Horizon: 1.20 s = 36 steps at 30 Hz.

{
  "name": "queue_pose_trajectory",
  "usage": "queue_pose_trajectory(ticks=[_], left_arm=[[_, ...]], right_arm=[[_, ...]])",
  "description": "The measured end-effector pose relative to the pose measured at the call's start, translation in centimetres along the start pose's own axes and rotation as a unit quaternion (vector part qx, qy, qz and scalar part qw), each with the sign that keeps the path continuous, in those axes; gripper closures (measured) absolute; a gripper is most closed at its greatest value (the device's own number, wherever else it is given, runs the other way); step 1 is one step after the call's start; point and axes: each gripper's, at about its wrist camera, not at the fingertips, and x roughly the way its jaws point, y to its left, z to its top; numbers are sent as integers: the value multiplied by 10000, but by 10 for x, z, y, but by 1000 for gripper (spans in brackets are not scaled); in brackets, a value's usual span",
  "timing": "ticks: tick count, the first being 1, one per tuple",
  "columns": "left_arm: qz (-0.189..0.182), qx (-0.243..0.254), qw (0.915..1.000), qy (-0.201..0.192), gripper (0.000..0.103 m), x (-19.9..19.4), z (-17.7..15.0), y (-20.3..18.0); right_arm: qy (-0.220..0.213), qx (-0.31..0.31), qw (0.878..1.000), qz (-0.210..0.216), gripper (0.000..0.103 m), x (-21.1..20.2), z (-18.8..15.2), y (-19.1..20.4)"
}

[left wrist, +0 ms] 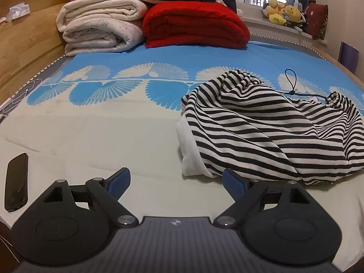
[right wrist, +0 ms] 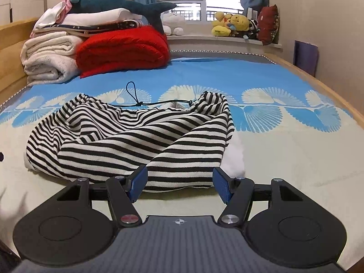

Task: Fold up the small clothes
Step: 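Open both tools and lift them off the folded hoodie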

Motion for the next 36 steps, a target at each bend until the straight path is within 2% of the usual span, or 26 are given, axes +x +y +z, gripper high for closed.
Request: queue_pose_trajectory(ticks=[15, 18, 21, 23, 26, 29, 32, 36], left_arm=[[57, 146, 9996, 220, 12, 27, 0, -12], [117, 60, 9995, 292, 12, 42, 2, -9], [234, 112, 9990, 362, 11, 59, 4, -8], [292, 281, 9984, 389, 11, 67, 5, -11], [332, 671, 9968, 266, 11, 74, 7, -18], [311, 1054, 9938, 170, 9, 83, 9, -24], [58, 1328, 9906, 330, 9, 95, 10, -31], [-61, 1691, 9851, 321, 9, 109, 9, -41]], right_arm=[[187, -81, 9998, -77, 38, 15, -7, -9], [334, 124, 9982, -475, 38, 27, -7, -21], [469, 655, 9932, -837, 38, 38, -9, -45], [637, 988, 9868, -1117, 39, 45, -11, -63], [853, 1147, 9801, -1377, 42, 51, -17, -79], [813, 1069, 9843, -1149, 45, 53, -17, -82], [767, 847, 9887, -973, 43, 60, -13, -79], [1037, 451, 9903, -803, 42, 85, -6, -69]])
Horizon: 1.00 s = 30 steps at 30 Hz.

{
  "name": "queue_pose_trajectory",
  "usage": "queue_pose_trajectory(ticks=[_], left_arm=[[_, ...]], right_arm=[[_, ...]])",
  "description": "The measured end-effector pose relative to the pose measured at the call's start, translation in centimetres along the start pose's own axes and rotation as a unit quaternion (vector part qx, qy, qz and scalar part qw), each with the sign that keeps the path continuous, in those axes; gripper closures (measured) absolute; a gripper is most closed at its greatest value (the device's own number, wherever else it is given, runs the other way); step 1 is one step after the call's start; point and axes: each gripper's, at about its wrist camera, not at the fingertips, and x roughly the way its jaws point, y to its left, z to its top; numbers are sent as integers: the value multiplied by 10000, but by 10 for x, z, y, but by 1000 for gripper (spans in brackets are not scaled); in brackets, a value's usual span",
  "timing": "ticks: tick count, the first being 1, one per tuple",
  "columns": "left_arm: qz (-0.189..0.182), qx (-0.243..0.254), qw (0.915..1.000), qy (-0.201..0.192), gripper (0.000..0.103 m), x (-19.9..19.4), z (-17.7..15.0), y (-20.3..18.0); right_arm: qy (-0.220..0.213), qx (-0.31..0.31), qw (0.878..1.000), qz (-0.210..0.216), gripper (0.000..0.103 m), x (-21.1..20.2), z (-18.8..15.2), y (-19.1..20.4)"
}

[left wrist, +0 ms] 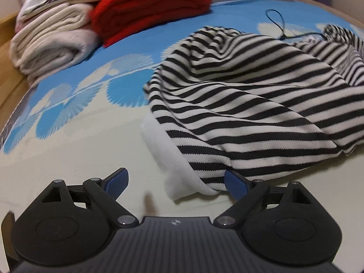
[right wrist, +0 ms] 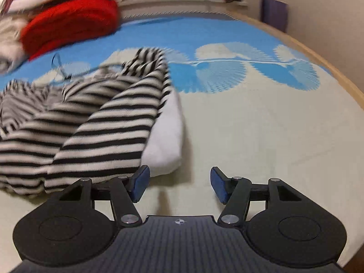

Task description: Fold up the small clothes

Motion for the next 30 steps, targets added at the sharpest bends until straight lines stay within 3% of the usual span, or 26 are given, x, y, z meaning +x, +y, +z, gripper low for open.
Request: queue_pose_trajectory(ticks=[4, 7, 10, 13, 16, 18, 19, 20, 21, 22, 26, 28, 30], left_arm=[[-316, -174, 9993, 45, 10, 5, 4, 5], [-697, -512, 9962, 90, 23, 4, 6, 14], [-801, -748, 9939, 124, 23, 2, 4, 21], [-1069, -700, 9917, 121, 20, -3, 1, 23], [-995, -484, 9938, 51, 19, -2, -2, 16], [-936, -459, 9945, 105, 24, 2, -2, 12], [-1005, -488, 9937, 98, 45, 3, -1, 11], [-1061, -520, 9930, 88, 73, 2, 1, 10], [-981, -569, 9935, 23, 84, -1, 3, 11], [-980, -653, 9930, -53, 88, -5, 5, 14], [-1153, -1128, 9862, -379, 91, -30, 3, 41], [-1036, -989, 9895, -200, 92, -26, -4, 44], [-826, -782, 9935, 55, 95, -14, -10, 42]], right_arm=[[113, -436, 9990, 17, 42, 13, 4, 17], [208, -458, 9987, 85, 47, 16, 7, 20], [395, -407, 9984, 28, 46, 15, 7, 19], [227, -463, 9985, 155, 40, 3, 2, 19], [179, -578, 9975, 374, 35, -1, 0, 21], [226, -666, 9972, 259, 35, 7, 2, 25], [239, -661, 9973, 191, 38, 11, 4, 26], [251, -631, 9975, 177, 54, 14, 6, 27], [287, -560, 9978, 230, 76, 16, 8, 27], [320, -435, 9982, 243, 102, 16, 11, 27], [-89, 444, 9981, 422, 103, -13, 16, 4], [-285, 631, 9973, 227, 103, -24, 12, -10], [-182, 829, 9964, 21, 103, -18, 10, -27]])
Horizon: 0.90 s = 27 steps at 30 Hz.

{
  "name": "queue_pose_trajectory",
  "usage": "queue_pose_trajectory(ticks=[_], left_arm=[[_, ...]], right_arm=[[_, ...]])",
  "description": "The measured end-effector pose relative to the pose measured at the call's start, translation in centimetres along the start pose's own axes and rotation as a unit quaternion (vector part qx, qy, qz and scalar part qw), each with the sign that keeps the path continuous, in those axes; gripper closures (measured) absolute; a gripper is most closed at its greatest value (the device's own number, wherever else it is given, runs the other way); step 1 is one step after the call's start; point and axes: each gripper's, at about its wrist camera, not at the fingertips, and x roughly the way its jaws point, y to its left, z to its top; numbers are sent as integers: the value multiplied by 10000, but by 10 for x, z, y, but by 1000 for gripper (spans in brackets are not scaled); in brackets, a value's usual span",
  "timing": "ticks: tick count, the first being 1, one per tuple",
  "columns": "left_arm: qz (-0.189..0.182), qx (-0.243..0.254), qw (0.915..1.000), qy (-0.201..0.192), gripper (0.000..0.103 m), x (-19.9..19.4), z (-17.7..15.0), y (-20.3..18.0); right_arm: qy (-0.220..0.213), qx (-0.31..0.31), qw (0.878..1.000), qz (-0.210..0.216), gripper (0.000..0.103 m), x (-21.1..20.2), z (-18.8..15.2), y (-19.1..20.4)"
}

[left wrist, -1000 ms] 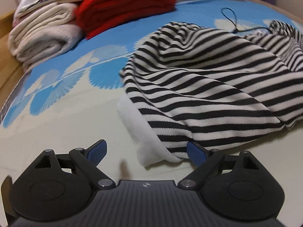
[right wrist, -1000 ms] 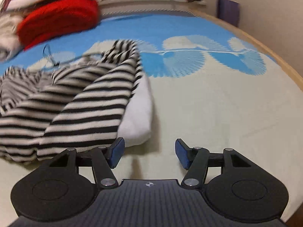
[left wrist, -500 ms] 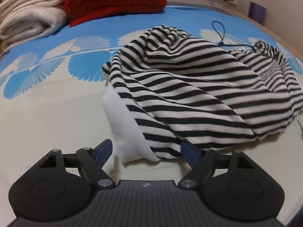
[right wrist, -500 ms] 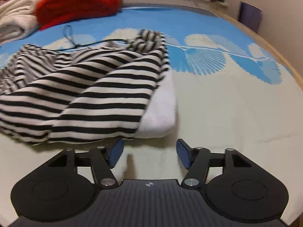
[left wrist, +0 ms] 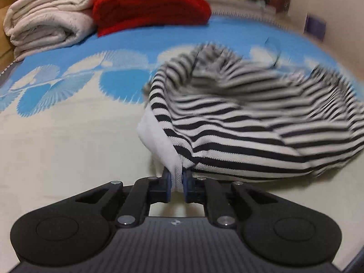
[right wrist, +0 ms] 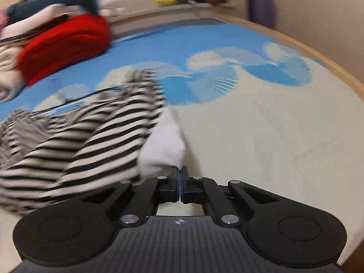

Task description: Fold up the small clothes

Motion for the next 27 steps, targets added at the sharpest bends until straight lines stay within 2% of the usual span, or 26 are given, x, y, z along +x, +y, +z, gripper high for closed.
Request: queue_pose_trajectory(ticks=[2, 4, 7, 9, 11, 13, 15, 16, 18, 19, 21, 23, 27], left_arm=[[175, 55, 9997, 153, 97, 9, -3, 5], [186, -79, 9997, 122, 97, 7, -2, 11], [246, -215, 9995, -8, 97, 1, 0, 15], [342, -207, 9992, 46, 97, 3, 0, 15], [381, -187, 9990, 113, 97, 6, -1, 14], [388, -116, 9990, 213, 97, 10, -2, 12], [358, -50, 9993, 125, 97, 6, -3, 7], [329, -3, 9995, 23, 97, 1, -4, 5], [209, -77, 9997, -49, 96, -5, -5, 7], [161, -126, 9998, -72, 96, -6, -5, 9], [161, -96, 9998, -27, 95, -4, -6, 9], [172, -51, 9998, 7, 95, -1, -6, 7], [216, 21, 9998, -37, 94, 1, -2, 1]], right_arm=[[167, 73, 9995, -244, 103, 12, 1, -12], [211, 10, 9991, -365, 103, 18, 1, -15], [54, 56, 9989, -470, 103, 18, 5, -13], [-26, 43, 9987, -512, 103, 17, 6, -10], [99, 48, 9980, -626, 103, 24, 6, -10], [452, -48, 9962, -746, 103, 39, 4, -10], [777, -224, 9895, -1194, 101, 48, 0, -12], [615, -165, 9905, -1220, 101, 40, 1, -15], [47, 269, 9952, -939, 89, 12, 5, -24], [-169, 484, 9964, -674, 80, -2, 4, -29], [-149, 544, 9983, 109, 78, -15, -2, -30], [125, 141, 9984, 530, 78, -10, -8, -16], [252, -1013, 9938, 381, 74, 10, -14, 21]])
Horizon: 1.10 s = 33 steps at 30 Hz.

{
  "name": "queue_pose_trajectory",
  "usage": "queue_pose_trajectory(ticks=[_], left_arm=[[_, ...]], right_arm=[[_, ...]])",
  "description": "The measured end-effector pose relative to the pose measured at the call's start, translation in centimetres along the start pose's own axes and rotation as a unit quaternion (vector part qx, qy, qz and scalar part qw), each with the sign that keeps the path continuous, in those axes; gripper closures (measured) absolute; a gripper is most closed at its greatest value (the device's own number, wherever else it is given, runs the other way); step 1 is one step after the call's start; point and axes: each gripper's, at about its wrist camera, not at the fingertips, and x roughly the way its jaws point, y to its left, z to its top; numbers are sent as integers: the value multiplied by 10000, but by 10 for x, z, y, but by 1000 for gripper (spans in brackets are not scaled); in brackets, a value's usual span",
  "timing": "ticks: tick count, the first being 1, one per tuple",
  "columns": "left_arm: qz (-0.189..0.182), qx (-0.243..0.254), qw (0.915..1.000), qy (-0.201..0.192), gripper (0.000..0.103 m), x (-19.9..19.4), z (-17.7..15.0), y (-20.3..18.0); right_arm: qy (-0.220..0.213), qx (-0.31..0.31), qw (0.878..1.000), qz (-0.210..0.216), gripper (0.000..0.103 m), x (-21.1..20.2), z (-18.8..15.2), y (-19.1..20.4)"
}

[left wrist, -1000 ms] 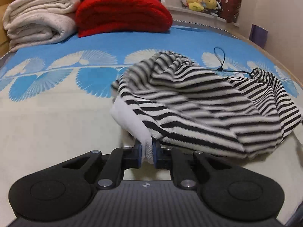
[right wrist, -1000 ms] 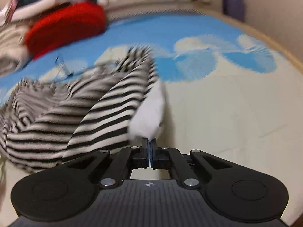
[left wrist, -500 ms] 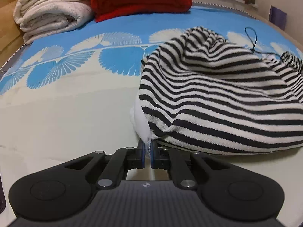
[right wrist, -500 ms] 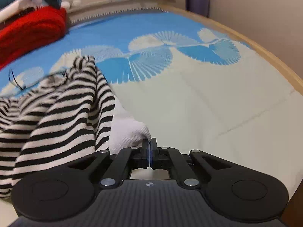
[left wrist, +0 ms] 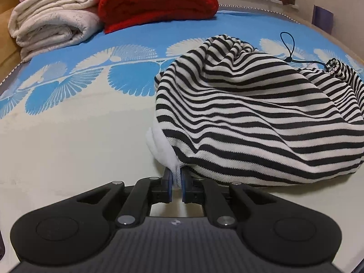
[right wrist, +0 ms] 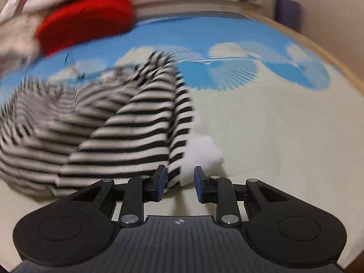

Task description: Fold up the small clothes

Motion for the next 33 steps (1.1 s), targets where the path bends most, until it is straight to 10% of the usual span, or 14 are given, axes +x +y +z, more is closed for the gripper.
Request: queue_pose_trajectory(ticks=[4, 5, 7, 13, 28, 30, 33], left_arm=[[238, 16, 9997, 111, 65, 13, 2, -4], [253, 10, 9996, 107, 71, 14, 3, -4], [136, -156, 9998, 40, 99, 10, 6, -1], [175, -378, 9991, -16, 99, -5, 2, 13], [-276, 232, 9990, 248, 98, -39, -38, -8], [-244, 309, 9985, 382, 90, -34, -46, -7], [79, 41, 9989, 454, 46, -33, -46, 13]], right_arm=[[364, -335, 9986, -164, 61, 26, 4, 19], [446, -453, 9976, -272, 86, 31, 5, 24], [447, -545, 9967, -403, 97, 29, 7, 31], [-274, 299, 9983, -415, 101, -18, 8, 2], [-205, 1010, 9930, -581, 101, -43, -5, -40], [191, 1160, 9917, -512, 100, -37, -13, -56], [975, 1160, 9836, -982, 95, -15, -21, -67]])
